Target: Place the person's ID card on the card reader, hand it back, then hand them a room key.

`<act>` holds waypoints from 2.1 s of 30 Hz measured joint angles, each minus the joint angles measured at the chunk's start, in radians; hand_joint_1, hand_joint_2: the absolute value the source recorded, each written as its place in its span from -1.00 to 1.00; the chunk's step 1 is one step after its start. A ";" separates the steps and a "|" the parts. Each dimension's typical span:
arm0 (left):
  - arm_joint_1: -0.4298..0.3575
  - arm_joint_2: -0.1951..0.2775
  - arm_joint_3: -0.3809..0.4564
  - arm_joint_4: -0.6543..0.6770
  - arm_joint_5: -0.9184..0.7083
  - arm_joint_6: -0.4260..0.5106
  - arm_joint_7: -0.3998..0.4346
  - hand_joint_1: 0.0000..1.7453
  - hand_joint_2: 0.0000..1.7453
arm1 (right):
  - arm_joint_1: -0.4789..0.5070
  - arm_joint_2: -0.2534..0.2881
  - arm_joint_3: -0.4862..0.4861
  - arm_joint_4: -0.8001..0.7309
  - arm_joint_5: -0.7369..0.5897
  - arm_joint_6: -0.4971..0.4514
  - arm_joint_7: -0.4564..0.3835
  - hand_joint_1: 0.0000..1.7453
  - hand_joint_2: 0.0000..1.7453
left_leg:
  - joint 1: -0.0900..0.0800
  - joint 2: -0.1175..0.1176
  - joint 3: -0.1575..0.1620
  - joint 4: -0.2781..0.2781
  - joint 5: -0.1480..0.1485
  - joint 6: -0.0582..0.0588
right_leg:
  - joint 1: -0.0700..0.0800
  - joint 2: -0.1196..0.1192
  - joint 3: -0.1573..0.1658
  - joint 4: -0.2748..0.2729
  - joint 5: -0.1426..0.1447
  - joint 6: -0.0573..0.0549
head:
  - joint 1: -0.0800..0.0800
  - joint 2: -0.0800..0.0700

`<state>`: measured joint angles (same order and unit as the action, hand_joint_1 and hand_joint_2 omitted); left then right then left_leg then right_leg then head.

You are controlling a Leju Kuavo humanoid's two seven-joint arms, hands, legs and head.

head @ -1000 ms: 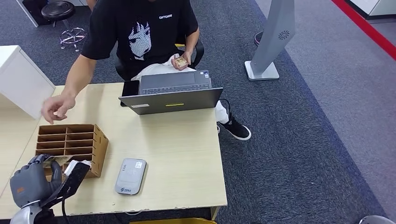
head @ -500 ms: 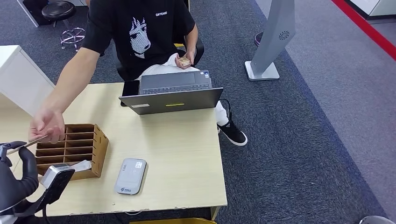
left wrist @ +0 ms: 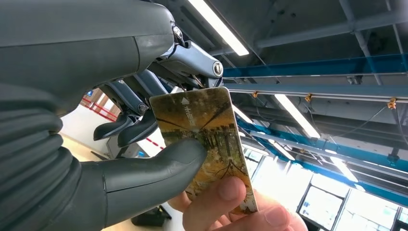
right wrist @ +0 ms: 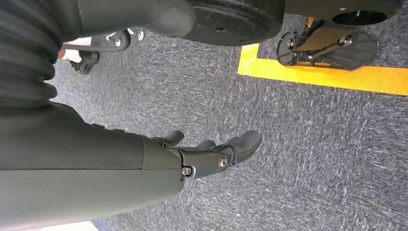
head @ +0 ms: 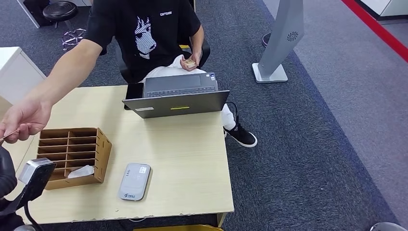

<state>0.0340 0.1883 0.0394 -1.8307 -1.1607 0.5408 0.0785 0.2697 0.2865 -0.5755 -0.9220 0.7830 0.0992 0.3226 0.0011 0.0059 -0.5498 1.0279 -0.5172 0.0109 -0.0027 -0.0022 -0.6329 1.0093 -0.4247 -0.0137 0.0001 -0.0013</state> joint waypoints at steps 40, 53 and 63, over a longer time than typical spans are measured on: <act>0.032 -0.013 0.122 0.097 0.034 0.046 0.015 -1.00 1.00 | -0.001 0.000 -0.006 0.012 0.008 0.000 0.013 -1.00 1.00 | 0.000 0.000 0.000 0.000 0.000 0.000 | 0.000 0.000 0.000 0.000 0.000 0.000 | 0.000 0.000; 0.186 -0.152 0.482 -0.011 0.108 -0.017 -0.107 -1.00 1.00 | 0.053 0.003 0.065 -0.051 -0.073 0.000 0.086 -1.00 1.00 | 0.000 0.000 -0.001 0.000 -0.002 0.000 | 0.000 0.000 0.001 0.000 -0.002 0.002 | 0.000 0.000; 0.137 -0.352 0.899 -0.007 0.140 -0.151 -0.309 -1.00 1.00 | 0.062 0.004 0.083 -0.058 -0.084 0.000 0.101 -1.00 1.00 | 0.000 0.000 0.000 0.000 -0.002 0.000 | 0.000 0.000 0.001 0.000 -0.002 0.002 | 0.000 0.000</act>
